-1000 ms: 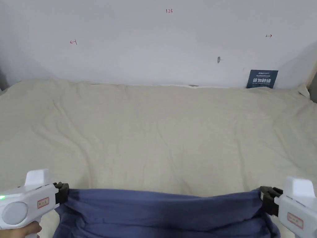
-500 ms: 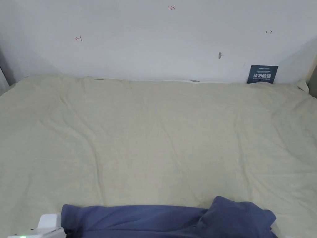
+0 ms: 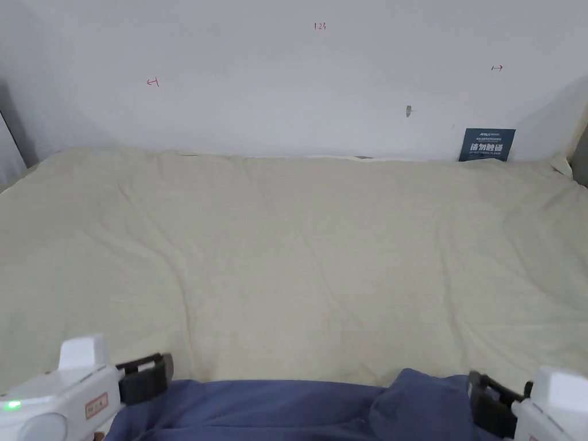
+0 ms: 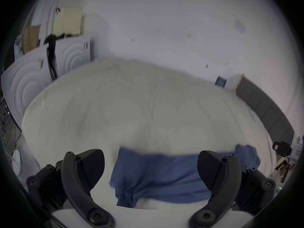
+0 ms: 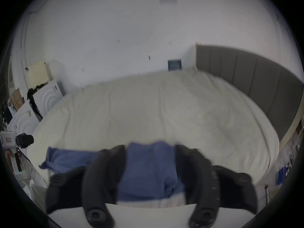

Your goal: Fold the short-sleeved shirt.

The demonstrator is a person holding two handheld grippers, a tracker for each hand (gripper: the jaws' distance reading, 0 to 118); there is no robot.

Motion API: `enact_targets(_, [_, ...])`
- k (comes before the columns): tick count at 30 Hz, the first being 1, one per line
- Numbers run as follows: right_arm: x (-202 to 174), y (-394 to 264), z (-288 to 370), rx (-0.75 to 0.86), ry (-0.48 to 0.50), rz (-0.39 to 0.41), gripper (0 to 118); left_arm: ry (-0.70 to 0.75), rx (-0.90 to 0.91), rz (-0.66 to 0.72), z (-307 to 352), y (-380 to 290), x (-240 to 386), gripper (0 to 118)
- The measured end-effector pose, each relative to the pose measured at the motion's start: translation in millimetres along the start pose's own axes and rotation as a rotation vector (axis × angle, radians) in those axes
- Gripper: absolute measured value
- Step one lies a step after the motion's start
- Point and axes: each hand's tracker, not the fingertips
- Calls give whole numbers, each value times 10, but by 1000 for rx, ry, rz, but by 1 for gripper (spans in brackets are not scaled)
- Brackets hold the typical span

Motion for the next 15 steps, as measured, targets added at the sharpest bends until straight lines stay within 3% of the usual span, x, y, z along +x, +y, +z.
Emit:
enact_targets(1, [-3, 97, 27, 42, 7, 9, 103, -6, 50, -6, 81, 95, 51, 115])
enact_targets(2, [-46, 201, 83, 92, 14, 23, 117, -12, 109, -13, 152, 187, 110, 115])
enact_targets(3, [-90, 297, 146, 145, 19, 34, 118, -16, 164, -17, 228, 278, 170, 116])
enact_targets(12, [-394, 661, 377, 396, 23, 128, 118, -20, 436, -81, 496, 554, 613, 117])
enact_targets(13, [-419, 662, 388, 401, 23, 132, 111, -20, 445, -85, 507, 538, 645, 111])
enact_targets(14, [-443, 659, 398, 410, 18, 137, 96, -25, 464, -93, 505, 510, 670, 104])
enact_targets(15, [-461, 651, 414, 422, 17, 145, 96, -35, 482, -103, 528, 477, 692, 98])
